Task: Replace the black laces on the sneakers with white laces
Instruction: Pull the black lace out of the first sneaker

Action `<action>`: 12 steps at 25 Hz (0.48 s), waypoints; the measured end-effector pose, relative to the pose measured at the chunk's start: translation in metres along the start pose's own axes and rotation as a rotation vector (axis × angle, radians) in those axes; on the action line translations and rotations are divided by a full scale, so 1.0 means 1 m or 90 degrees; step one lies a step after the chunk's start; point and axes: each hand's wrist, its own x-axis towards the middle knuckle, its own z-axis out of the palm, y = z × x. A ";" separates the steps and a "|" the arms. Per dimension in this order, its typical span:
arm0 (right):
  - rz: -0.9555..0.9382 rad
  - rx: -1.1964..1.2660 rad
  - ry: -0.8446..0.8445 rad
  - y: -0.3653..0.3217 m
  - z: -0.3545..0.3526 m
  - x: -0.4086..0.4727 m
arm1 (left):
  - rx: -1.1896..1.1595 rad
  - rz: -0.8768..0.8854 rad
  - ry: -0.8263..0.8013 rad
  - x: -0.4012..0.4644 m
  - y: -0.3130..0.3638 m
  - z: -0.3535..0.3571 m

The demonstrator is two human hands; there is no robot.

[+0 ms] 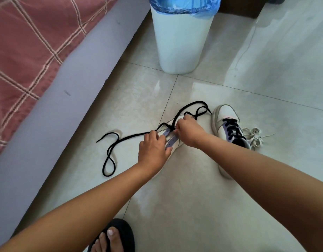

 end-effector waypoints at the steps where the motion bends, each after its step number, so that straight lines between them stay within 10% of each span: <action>1: -0.012 -0.064 0.006 -0.003 0.000 -0.001 | -0.005 0.001 -0.001 0.001 0.000 -0.001; 12: -0.066 -0.286 -0.095 -0.019 -0.022 -0.001 | 0.059 0.034 -0.020 0.006 -0.004 -0.005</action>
